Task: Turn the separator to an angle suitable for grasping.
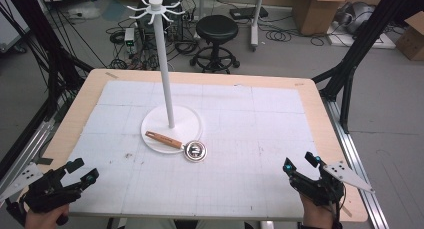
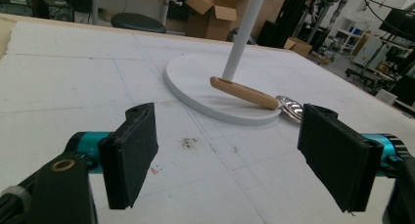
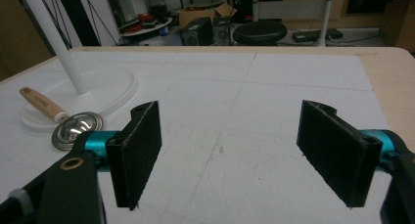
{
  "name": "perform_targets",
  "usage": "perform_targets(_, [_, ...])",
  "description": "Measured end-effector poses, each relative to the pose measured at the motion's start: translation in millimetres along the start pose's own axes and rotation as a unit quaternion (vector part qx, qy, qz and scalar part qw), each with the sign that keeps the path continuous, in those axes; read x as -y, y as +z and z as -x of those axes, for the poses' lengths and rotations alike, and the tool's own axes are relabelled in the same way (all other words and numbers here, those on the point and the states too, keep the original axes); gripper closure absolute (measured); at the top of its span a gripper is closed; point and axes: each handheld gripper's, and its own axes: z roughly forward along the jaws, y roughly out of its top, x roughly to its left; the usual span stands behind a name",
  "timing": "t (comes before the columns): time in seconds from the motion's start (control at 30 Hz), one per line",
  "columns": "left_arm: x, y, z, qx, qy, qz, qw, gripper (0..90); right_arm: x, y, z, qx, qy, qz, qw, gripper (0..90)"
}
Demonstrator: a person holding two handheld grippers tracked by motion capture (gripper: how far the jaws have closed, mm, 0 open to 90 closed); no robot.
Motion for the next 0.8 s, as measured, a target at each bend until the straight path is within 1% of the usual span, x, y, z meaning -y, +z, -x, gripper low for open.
perform_targets(0.1, [0.1, 1.0, -0.4, 0.001, -0.001, -0.002, 1.0, 23.9, 0.4, -0.5, 1.2, 0.001, 0.002, -0.001, 1.0, 23.5])
perform_targets(0.13, [0.1, 2.8, -1.3, 0.002, -0.005, -0.004, 1.0, 24.4, 0.8, -0.4, 1.6, 0.002, 0.002, -0.001, 1.0, 23.5])
perform_targets(0.2, [0.1, 4.9, -2.7, 0.006, -0.005, -0.008, 0.9999, 26.7, 1.4, -0.3, 2.6, 0.002, 0.003, -0.003, 1.0, 23.5])
perform_targets(0.27, [0.3, 7.2, -4.2, 0.003, -0.006, -0.013, 0.9999, 28.7, 1.9, -0.5, 3.1, 0.001, 0.005, -0.003, 1.0, 23.7])
perform_targets(0.33, [0.1, 9.5, -5.7, 0.001, -0.01, -0.012, 0.9999, 30.9, 2.3, -0.4, 3.8, 0.001, 0.006, -0.004, 1.0, 23.9])
perform_targets(0.37, [-0.1, 11.1, -6.7, 0.006, -0.013, -0.012, 0.9998, 32.1, 2.4, -0.4, 3.9, 0.001, 0.007, -0.005, 1.0, 24.0])
perform_targets(0.4, [-0.5, 13.5, -7.5, 0.012, -0.013, -0.016, 0.9997, 32.1, 2.5, -0.3, 4.3, 0.001, 0.006, -0.006, 1.0, 24.0])
perform_targets(0.43, [-0.9, 16.2, -7.6, 0.015, -0.006, -0.025, 0.9996, 31.8, 2.7, -0.2, 4.4, 0.001, 0.005, -0.006, 1.0, 24.0])
perform_targets(0.47, [-1.4, 19.2, -7.5, 0.013, -0.001, -0.033, 0.9994, 32.2, 2.9, -0.2, 4.1, 0.002, 0.005, -0.006, 1.0, 24.0])
perform_targets(0.5, [-1.4, 19.2, -7.5, 0.013, -0.001, -0.033, 0.9994, 35.9, 2.9, -0.2, 4.1, 0.002, 0.005, -0.006, 1.0, 24.0])
perform_targets(0.53, [-2.2, 22.7, -7.5, 0.012, -0.002, -0.039, 0.9992, 35.9, 3.0, -0.3, 3.6, 0.002, 0.006, -0.007, 1.0, 24.1])
perform_targets(0.57, [-5.1, 29.4, -8.8, 0.014, -0.002, -0.043, 0.999, 44.8, 3.2, -0.1, 2.7, 0.003, 0.002, -0.008, 1.0, 24.2])
perform_targets(0.6, [-7.7, 32.6, -9.4, 0.012, 0.002, -0.048, 0.9988, 55.2, 3.2, 0.0, 2.4, 0.003, 0.0, -0.008, 1.0, 24.3])
perform_targets(0.63, [-7.7, 32.6, -9.4, 0.012, 0.002, -0.048, 0.9988, 69.8, 3.2, 0.0, 2.4, 0.003, 0.0, -0.008, 1.0, 24.3])
perform_targets(0.67, [-13.5, 41.0, -11.1, -0.004, 0.016, -0.057, 0.9983, 81.4, 3.2, 0.0, 1.2, 0.003, -0.003, -0.011, 0.9999, 24.4])
perform_targets(0.7, [-13.5, 41.0, -11.1, -0.004, 0.016, -0.057, 0.9983, 86.8, 2.7, -0.1, 0.9, 0.003, -0.006, -0.014, 0.9999, 24.4])
perform_targets(0.73, [-21.3, 54.1, -13.4, -0.021, 0.024, -0.069, 0.9971, 89.5, 2.3, -0.1, 0.6, 0.003, -0.008, -0.012, 0.9999, 24.5])
perform_targets(0.8, [-27.1, 71.6, -15.7, -0.024, 0.021, -0.069, 0.9971, 89.6, 1.8, -1.0, 0.5, 0.005, -0.007, -0.011, 0.9999, 24.4])
